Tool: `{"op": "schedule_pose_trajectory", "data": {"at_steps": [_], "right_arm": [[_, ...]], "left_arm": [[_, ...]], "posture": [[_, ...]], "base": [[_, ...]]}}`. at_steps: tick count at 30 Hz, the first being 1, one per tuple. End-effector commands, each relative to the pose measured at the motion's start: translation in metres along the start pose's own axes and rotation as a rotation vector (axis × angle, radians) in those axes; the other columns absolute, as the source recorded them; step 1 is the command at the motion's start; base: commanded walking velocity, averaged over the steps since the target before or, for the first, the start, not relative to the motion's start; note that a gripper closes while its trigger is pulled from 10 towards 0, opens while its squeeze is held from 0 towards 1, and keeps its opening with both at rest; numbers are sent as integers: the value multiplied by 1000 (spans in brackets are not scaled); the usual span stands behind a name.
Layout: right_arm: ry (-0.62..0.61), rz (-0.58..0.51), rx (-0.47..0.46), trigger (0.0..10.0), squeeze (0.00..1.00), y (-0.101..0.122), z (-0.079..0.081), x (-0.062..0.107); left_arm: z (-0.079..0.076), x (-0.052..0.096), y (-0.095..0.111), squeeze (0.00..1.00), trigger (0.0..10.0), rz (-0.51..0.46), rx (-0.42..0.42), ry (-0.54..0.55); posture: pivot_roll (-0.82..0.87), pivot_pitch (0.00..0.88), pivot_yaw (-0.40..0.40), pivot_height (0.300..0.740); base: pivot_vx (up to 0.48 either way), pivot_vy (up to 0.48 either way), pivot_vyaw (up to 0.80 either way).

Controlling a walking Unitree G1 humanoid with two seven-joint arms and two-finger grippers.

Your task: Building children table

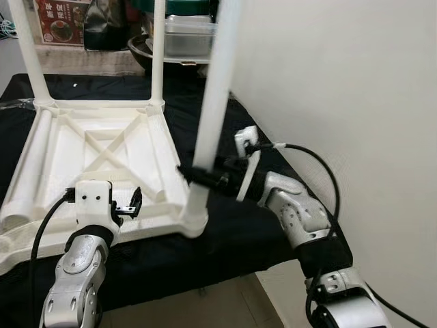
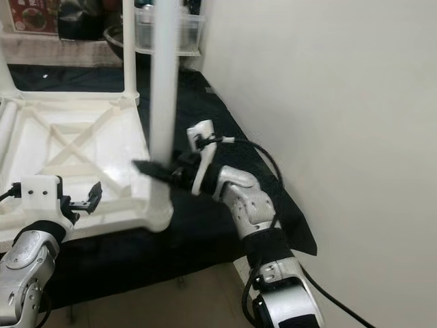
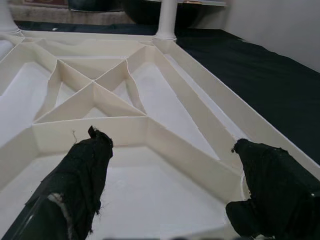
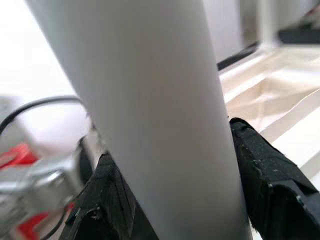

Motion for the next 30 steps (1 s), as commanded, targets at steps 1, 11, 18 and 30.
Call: {"op": "schedule_pose_trajectory", "data": {"at_steps": [1,11,18,30], "right_arm": [[10,23,-12,10000,0,-12,6,-4],[-1220,269,-83,0,0,-68,-92,79],[-1108,230,-91,10000,0,-66,-74,72],[-178,-39,-16,10000,0,3,-13,3]], "left_arm": [[-3,0,-4,0,10000,7,13,-8],[-3,3,-4,0,10000,12,14,-17],[-2,3,-4,0,10000,16,11,-20],[-3,1,-4,0,10000,13,11,-23]], "posture": [[185,0,-183,740],[173,0,-167,740],[167,0,-160,740],[174,0,-168,740]], "base": [[0,0,0],[0,0,0],[0,0,0],[0,0,0]]}}
Point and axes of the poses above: a point about 5 cm out from each wrist's last joint towards the gripper, its own x axis pointing back from the gripper into the wrist, its own y axis along the axis of the wrist's last joint, z = x × y, the point moved 4 cm from there along -x, pointing out of the wrist towards the gripper, and after that the axes turned 3 degrees about x, right-handed, at the moved point
